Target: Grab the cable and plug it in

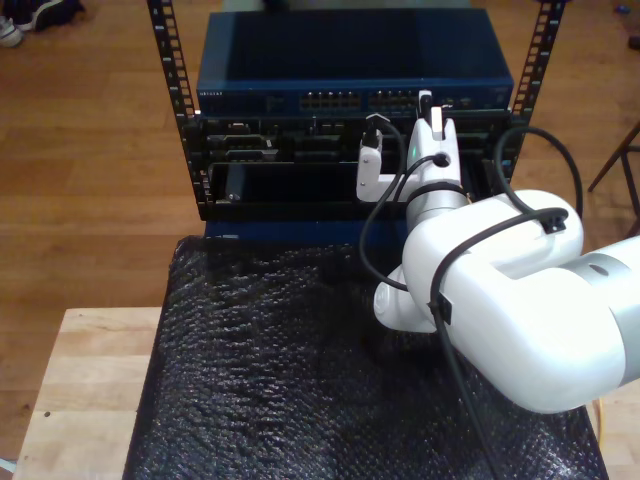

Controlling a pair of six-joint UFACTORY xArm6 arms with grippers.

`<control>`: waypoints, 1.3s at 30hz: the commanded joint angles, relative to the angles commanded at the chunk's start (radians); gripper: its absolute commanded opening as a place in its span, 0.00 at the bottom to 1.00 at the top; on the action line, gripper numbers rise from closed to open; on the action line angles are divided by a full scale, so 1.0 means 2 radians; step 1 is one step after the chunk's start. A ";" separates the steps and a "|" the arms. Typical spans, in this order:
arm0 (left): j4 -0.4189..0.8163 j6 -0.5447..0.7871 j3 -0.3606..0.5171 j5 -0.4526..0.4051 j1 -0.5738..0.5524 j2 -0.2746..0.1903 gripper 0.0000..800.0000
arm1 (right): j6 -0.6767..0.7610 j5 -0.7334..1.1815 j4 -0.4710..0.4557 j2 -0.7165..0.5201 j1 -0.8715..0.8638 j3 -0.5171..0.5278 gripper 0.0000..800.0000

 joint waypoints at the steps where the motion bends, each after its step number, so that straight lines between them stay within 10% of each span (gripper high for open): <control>1: 0.000 0.000 0.000 0.000 0.000 0.000 1.00 | 0.001 0.000 -0.003 0.000 0.000 0.001 0.27; 22: 0.000 0.000 0.000 0.000 0.000 0.000 1.00 | 0.023 0.078 -0.015 -0.133 0.011 0.140 0.49; 39: 0.000 0.000 0.000 0.000 0.000 0.000 1.00 | 0.020 0.387 -0.018 -0.347 -0.035 0.232 0.65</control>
